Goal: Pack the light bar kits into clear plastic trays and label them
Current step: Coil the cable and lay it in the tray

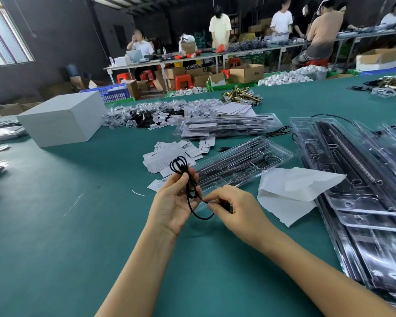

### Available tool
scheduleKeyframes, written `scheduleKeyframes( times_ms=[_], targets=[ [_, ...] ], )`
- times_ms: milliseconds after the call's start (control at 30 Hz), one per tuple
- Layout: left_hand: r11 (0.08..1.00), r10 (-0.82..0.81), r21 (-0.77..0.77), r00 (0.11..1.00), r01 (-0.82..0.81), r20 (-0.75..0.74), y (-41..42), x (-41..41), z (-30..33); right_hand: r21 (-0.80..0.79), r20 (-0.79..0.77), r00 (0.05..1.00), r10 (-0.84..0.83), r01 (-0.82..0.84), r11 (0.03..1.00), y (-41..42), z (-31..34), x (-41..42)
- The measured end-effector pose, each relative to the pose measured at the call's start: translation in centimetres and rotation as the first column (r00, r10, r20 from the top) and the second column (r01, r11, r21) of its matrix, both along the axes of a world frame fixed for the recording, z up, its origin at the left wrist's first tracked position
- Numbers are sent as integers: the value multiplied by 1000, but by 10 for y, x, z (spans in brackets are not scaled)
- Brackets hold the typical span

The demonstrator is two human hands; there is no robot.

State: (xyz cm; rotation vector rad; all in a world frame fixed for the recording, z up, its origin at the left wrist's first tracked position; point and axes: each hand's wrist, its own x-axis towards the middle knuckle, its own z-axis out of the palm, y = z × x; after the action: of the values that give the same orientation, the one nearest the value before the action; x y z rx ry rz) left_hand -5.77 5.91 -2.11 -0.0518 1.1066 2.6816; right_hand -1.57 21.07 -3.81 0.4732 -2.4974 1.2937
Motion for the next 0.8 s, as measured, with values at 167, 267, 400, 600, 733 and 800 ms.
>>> scheduleKeyframes(
  times_ms=[167, 267, 400, 600, 733, 800],
  targets=[
    [996, -35, -86, 999, 36, 19, -1, 0, 0, -40, 156, 986, 49, -43, 998, 7, 4, -4],
    [987, -50, -154, 998, 53, 26, -3, -2, 1, -131, 227, 973, 42, -12, 991, 15, 7, -8],
    [969, -66, -235, 997, 74, 44, -3, -2, 0, -347, 263, 960, 93, 4, 938, 22, 11, -12],
    [923, -82, -376, 997, 81, 15, 3, 3, 1, -404, 206, 969, 134, -41, 914, 26, 15, -11],
    [886, -106, -451, 994, 104, 21, 7, 7, 2, -399, 167, 978, 125, -48, 916, 27, 19, -9],
    [870, -123, -477, 992, 121, 26, 9, 8, 4, -366, 127, 987, 102, -49, 929, 26, 19, -8]
  ],
)
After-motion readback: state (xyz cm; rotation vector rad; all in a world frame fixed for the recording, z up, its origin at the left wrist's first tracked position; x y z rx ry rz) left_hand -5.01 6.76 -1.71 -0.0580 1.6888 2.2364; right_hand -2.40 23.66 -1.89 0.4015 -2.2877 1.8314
